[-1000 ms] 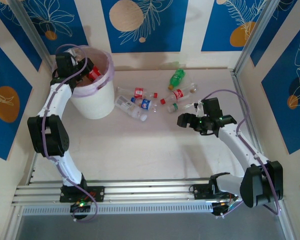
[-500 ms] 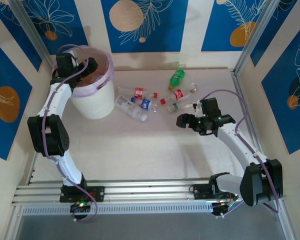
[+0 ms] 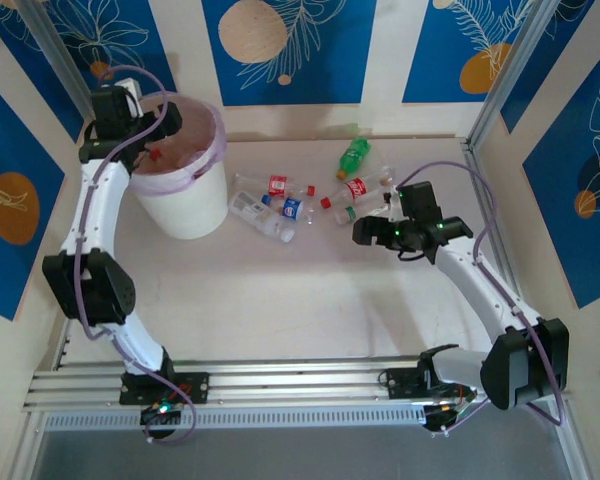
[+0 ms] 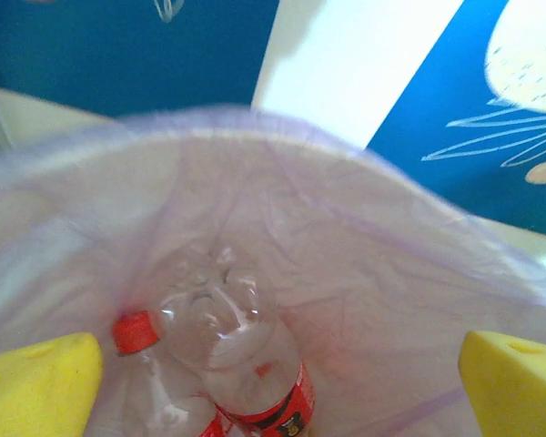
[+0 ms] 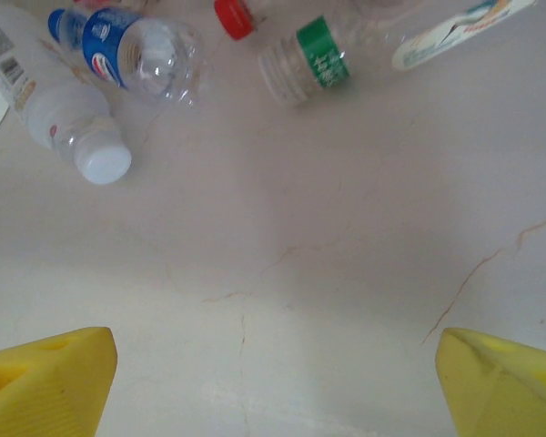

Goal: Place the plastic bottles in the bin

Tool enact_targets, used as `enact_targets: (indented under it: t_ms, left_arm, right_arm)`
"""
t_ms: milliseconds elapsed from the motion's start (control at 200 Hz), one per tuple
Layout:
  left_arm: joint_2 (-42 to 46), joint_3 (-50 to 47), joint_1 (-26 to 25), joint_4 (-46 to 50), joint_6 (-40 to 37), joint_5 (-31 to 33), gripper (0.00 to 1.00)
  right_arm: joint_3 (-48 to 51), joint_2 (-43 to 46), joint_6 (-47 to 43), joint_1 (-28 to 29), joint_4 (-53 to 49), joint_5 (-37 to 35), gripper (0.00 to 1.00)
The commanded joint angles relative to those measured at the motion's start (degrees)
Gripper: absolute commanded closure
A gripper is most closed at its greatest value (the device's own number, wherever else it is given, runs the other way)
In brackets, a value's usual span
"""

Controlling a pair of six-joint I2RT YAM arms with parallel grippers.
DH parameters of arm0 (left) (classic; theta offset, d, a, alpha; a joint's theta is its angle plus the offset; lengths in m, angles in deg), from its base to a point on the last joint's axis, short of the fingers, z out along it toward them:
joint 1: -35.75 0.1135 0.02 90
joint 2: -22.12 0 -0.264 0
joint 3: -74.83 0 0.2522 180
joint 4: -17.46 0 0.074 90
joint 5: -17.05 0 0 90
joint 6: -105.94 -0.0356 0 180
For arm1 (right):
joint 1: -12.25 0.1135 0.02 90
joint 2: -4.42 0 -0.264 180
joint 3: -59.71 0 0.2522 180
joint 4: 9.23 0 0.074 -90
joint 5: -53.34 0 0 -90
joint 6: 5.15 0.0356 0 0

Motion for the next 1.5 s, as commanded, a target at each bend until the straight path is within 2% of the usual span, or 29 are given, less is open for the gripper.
enact_targets:
  t_ms: [0,90,200,375,465,565,665,765,905,1105,1316,1496]
  left_arm:
    - [6.21,2.04,0.03,6.58,-4.75,4.85,0.00]
    - [10.97,-1.00,-0.80,8.00,-5.54,6.69,0.00]
    - [17.92,-7.10,-4.45,9.32,-6.45,9.00,0.00]
    - [26.96,-17.77,-16.08,11.07,-5.53,11.82,0.00]
    - [30.43,-24.68,-21.98,10.17,-2.83,10.80,0.00]
    - [33.37,-32.15,-27.36,8.74,0.10,9.24,0.00]
    - [35.03,-37.66,-30.70,8.19,2.09,9.05,0.00]
    - [35.96,-41.18,-31.76,8.63,4.07,8.68,0.00]
    - [37.75,-44.86,-32.28,7.18,6.22,7.61,0.00]
    - [37.57,-44.82,-32.26,7.37,5.61,8.54,0.00]
    - [36.81,-45.34,-32.20,6.04,5.79,8.21,0.00]
    - [36.29,-46.17,-32.25,5.66,5.95,8.11,0.00]
  right_arm:
    - [-4.66,-2.78,1.10,1.55,-2.95,-6.10,0.10]
    - [-7.79,-6.19,9.05,2.22,-4.53,-10.78,0.13]
    - [-7.80,-10.15,17.10,1.64,0.24,-12.72,0.16]
    - [-10.64,-18.76,26.31,-0.12,5.87,-15.23,0.20]
    - [-12.98,-23.83,29.09,-0.15,7.41,-18.03,0.20]
    - [-16.96,-30.20,32.45,-1.65,6.56,-19.97,0.19]
    - [-21.05,-35.42,35.12,-2.01,5.56,-20.80,0.10]
    - [-25.38,-40.03,36.02,-1.30,4.16,-21.61,0.06]
    - [-30.26,-44.55,36.24,-0.84,2.55,-21.61,0.06]
    - [-34.28,-48.70,34.49,-1.07,-0.05,-21.22,0.07]
    - [-29.45,-45.65,27.53,-1.94,0.38,-20.07,0.10]
    - [-22.25,-39.68,15.65,-3.93,1.71,-17.53,0.13]
